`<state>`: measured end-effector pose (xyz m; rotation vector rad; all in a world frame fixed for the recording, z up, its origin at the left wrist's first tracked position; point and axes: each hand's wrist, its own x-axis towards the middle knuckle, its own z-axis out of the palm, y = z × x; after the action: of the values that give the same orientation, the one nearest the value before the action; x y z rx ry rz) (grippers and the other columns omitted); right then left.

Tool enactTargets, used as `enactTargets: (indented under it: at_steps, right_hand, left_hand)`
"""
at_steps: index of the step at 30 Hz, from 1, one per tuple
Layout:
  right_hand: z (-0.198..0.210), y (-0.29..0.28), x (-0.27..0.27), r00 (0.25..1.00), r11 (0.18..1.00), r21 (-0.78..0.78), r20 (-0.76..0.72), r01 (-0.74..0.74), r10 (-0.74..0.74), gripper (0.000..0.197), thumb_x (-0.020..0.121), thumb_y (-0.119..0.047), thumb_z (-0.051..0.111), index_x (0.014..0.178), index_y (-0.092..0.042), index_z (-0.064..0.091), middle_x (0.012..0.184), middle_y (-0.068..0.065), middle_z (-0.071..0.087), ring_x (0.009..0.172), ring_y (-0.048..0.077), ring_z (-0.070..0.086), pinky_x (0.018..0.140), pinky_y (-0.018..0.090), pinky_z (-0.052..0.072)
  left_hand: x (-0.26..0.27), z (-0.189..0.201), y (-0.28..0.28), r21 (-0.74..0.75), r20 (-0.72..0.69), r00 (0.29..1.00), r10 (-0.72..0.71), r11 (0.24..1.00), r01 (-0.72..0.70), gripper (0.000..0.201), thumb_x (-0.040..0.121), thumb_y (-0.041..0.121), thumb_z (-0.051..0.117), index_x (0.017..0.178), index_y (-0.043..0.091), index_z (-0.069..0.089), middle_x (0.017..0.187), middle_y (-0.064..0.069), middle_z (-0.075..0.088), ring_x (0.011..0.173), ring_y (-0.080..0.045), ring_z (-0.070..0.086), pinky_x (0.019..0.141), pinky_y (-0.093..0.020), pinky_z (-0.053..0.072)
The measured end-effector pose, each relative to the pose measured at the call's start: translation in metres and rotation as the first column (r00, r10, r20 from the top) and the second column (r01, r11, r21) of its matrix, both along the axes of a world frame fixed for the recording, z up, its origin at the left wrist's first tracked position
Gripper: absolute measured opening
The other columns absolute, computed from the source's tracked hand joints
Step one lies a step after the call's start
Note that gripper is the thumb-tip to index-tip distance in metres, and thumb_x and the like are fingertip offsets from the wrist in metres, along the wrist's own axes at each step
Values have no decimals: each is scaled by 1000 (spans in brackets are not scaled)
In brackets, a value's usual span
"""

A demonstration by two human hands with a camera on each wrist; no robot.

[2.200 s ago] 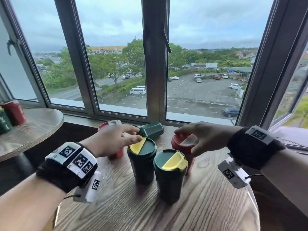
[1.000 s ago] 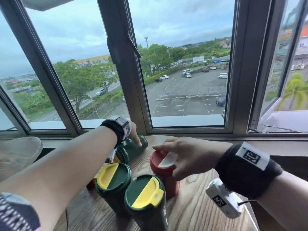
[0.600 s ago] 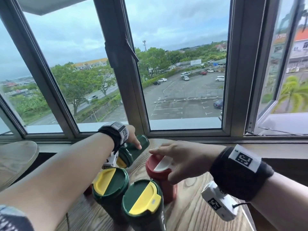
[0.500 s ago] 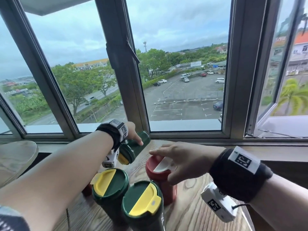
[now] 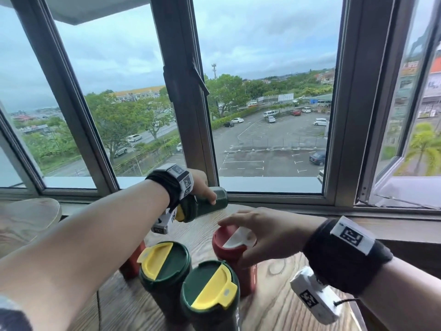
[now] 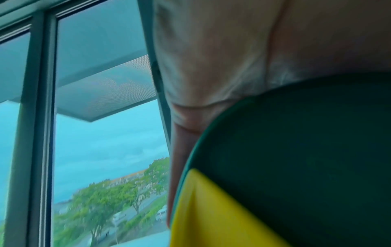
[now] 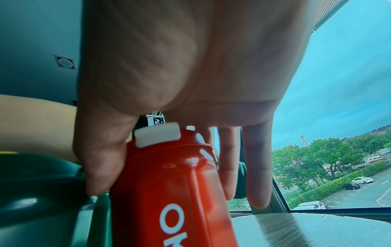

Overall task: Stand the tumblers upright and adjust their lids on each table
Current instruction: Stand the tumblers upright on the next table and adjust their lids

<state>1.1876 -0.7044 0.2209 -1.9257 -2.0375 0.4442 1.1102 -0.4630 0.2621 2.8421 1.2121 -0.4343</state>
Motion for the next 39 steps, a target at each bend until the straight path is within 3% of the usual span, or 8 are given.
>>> enactTargets:
  at_steps: [4,10,12,16,22,26,29,39]
  right_hand:
    - [-1,-1,1,1000,1000,-4,-6,11,-11,89,72,-46,82,151,-42,41,143,-15,54,127,9,51,109,37,45]
    - [-3,-3,3,1000,1000,-1,-16,6,-6,88,74,-43,83,151,-41,42,144,-15,53,127,9,51,110,37,45]
    - [-4,-3,3,1000,1000,6,-18,-1,2,87,74,-43,84,151,-41,42,143,-14,54,126,9,52,109,38,45]
    - [-6,-2,4,999,1000,18,-47,-1,2,84,72,-42,84,147,-42,45,137,-13,58,122,11,55,107,39,47]
    - [-11,0,6,999,999,36,-47,7,-5,86,72,-44,84,148,-41,43,136,-13,57,122,12,56,105,41,48]
    - [-12,0,7,1000,999,38,-27,0,1,90,70,-46,83,150,-40,43,140,-14,55,124,12,55,106,41,48]
    - [-13,0,7,999,999,38,-34,7,-5,91,70,-47,83,150,-42,41,140,-15,55,125,11,54,108,41,47]
    - [-10,-2,6,999,999,38,-40,17,-16,94,74,-40,86,155,-35,38,142,-13,56,117,0,50,101,21,42]
  left_hand:
    - [-1,6,-10,23,-139,985,-97,995,101,50,67,55,83,106,24,78,98,4,77,86,-16,71,77,-30,57]
    - [1,0,-18,43,-240,953,-186,978,202,62,63,52,90,116,25,75,110,6,75,96,-16,71,86,-32,59]
    - [3,-2,-21,45,-261,944,-204,974,223,59,65,51,90,115,22,77,107,4,77,93,-16,71,81,-28,58]
    - [12,-12,-24,25,-369,894,-254,959,282,50,68,53,86,102,16,81,82,1,72,61,-12,56,51,-20,43]
    - [20,-21,-32,50,-430,851,-301,933,355,49,67,53,84,101,18,81,78,4,68,65,-14,57,52,-22,43]
    - [21,-18,-32,23,-360,877,-317,937,348,56,67,56,83,111,23,78,106,4,77,88,-15,67,76,-30,55]
    - [18,-14,-32,16,-290,902,-320,941,339,60,63,67,79,107,26,78,108,5,76,101,-16,71,91,-37,59]
    - [-22,24,-34,127,85,942,-325,941,313,60,80,66,67,130,32,65,114,10,64,108,-14,61,95,-35,51]
